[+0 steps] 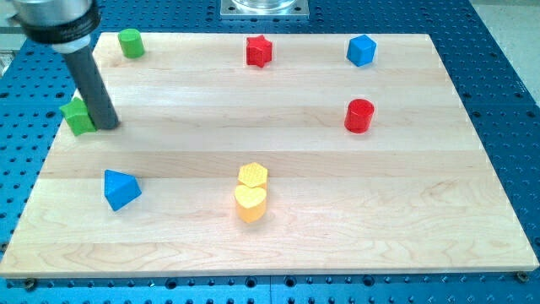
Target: Place the green star to the top left of the triangle
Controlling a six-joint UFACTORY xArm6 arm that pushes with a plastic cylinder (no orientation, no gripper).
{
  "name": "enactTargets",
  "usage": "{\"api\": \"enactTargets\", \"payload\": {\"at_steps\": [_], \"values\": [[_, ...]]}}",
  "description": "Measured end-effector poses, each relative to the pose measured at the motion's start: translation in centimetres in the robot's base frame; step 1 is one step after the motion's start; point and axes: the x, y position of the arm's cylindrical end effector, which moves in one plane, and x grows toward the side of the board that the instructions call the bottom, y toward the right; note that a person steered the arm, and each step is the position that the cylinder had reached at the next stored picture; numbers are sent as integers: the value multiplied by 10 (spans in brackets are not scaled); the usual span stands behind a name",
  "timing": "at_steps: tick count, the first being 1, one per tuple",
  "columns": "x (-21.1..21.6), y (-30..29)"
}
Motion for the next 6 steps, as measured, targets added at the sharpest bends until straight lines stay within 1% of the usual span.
{"api": "enactTargets", "payload": {"at_steps": [1, 2, 3, 4, 5, 6], "values": [[-82, 9], [-87, -52], [-53, -75], [-20, -34], [-8, -25], [17, -27]]}}
